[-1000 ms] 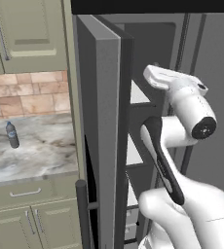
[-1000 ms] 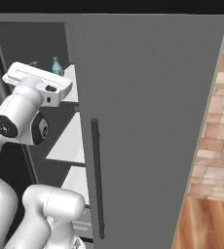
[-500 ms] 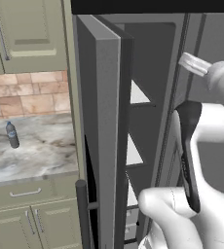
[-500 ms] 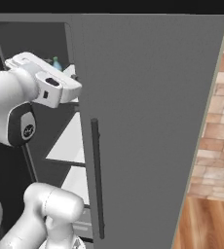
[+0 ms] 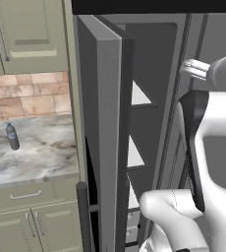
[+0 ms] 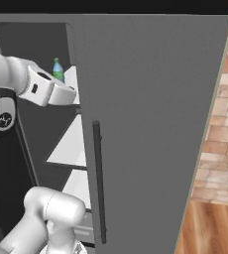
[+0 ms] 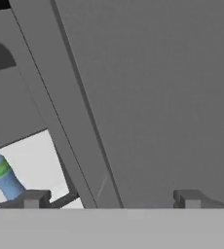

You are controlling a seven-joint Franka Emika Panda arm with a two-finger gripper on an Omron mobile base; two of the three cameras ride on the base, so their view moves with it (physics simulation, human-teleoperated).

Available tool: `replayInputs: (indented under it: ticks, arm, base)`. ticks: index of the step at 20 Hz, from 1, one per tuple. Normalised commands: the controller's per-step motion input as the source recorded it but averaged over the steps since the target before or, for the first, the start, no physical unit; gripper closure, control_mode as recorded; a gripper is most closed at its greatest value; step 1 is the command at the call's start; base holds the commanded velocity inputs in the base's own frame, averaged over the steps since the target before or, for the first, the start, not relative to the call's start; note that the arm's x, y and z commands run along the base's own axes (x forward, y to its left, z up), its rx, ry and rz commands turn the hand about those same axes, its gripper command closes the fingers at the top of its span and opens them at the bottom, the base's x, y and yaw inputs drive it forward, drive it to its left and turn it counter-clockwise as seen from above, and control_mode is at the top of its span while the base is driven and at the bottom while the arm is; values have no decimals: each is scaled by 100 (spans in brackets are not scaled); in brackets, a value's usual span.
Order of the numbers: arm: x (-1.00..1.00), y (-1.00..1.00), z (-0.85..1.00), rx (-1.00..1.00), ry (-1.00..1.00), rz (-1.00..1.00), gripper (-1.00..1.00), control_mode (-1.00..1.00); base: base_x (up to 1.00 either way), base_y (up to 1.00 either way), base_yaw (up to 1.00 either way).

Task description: Take the bottled waters from the counter and place them in the freezer to freeze. Close the freezer door after placing the bottles.

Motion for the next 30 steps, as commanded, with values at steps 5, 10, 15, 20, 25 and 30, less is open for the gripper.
replayInputs:
  ticks: [5, 10, 15, 20, 25, 30]
  arm:
    - [-8, -1, -100, 0, 14, 7, -100, -100]
    - [0, 0, -39, 3, 4, 6, -100, -100]
    - [-16, -6, -20, 0, 11, 5, -100, -100]
    - [-37, 9, -15, -3, 20, 11, -100, -100]
    - [-13, 33, -20, 4, 9, 9, -100, -100]
    - [0, 14, -8, 0, -4, 4, -100, -100]
  base:
    - [0, 0, 0]
    - [0, 0, 0]
    - [0, 0, 0]
    - [0, 0, 0]
    - [0, 0, 0]
    - [0, 0, 0]
